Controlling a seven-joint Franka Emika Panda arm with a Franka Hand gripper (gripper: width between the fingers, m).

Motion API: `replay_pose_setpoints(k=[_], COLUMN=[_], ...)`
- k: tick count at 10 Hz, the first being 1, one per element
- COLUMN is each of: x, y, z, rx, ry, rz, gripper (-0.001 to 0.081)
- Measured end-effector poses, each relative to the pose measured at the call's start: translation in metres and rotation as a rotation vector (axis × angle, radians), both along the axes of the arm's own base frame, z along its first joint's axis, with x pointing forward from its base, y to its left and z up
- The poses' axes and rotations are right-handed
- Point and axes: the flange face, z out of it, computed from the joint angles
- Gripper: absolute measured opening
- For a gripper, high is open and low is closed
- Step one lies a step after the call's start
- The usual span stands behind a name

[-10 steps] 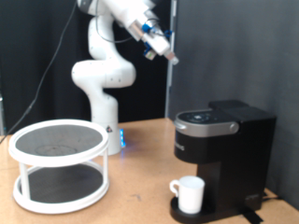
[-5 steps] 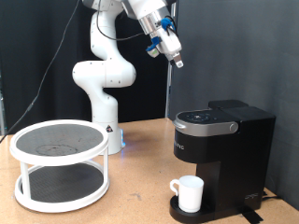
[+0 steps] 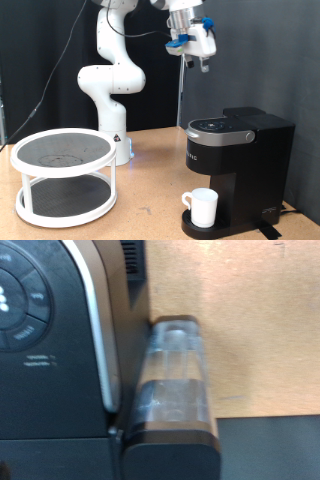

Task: Make a cup of coffee with the keurig machine

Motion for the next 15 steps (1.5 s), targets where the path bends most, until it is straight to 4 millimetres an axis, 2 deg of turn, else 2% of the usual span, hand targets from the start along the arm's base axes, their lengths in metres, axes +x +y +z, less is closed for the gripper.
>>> replay_pose_setpoints(k=[3, 9, 11, 13, 14, 15], x=[0.034, 0.104, 0.118, 0.124, 0.125, 0.126], y=[0.003, -0.004, -0.008, -0.009, -0.009, -0.009], z=[0.0, -0.006, -0.016, -0.031, -0.039, -0.048], rx=[-0.005, -0.046, -0.054, -0.059, -0.058, -0.062], ry=[0.137, 0.191, 0.215, 0.238, 0.256, 0.276], rz=[0.063, 0.064, 0.075, 0.095, 0.108, 0.12], gripper=[0.0734, 0.0734, 0.0734, 0.0734, 0.0634, 0.0634])
